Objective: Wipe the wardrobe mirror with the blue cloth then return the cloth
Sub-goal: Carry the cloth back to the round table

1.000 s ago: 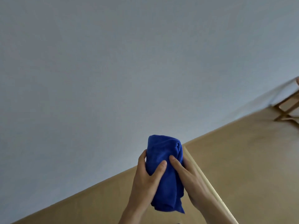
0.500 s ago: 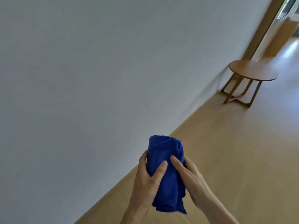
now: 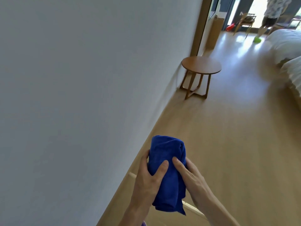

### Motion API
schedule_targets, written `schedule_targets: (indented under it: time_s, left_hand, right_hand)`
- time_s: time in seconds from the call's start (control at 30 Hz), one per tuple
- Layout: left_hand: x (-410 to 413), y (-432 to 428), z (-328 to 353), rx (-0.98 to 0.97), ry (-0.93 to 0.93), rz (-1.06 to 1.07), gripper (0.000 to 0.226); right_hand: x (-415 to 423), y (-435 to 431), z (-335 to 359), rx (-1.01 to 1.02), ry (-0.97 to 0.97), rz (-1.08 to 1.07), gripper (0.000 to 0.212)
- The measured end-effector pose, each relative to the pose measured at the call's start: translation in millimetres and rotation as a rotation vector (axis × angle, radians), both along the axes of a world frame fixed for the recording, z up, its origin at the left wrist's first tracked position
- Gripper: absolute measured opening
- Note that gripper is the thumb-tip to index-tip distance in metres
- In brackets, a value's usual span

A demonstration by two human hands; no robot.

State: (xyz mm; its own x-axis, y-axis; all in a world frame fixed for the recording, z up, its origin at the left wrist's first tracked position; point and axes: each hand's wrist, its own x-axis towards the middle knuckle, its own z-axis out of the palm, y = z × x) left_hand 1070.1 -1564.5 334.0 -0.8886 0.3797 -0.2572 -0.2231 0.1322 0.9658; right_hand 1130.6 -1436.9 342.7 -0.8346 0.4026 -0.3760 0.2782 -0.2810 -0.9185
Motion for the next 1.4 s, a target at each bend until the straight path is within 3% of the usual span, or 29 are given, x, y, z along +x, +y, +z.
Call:
schedule_targets:
  time_s: [0.2,0.63,0.73,1.0,1.4]
  left_hand:
    - [-62,39,2,0.014,0.023,-0.144,0.059]
    - [-116,186,-19,-0.082,0.022,-0.326,0.089]
    - [-124,235,-20,-0.085,0.008,-0.320,0.087]
    - [-134,355,-15,-0.087,-0.018,-0.301,0.095]
    - [-203,502,-32,-0.137,-0.017,-0.402,0.100]
  right_hand:
    - [-43,30,4,0.001,0.011,-0.139,0.028]
    - [-72,166,-13,-0.008,-0.019,-0.318,0.038]
    - [-81,215,-14,-0.020,-0.025,-0.308,0.043]
    - [-94,339,0,0.010,-0.038,-0.256,0.030]
    - [-149,473,-12,0.037,-0.073,-0.369,0.023]
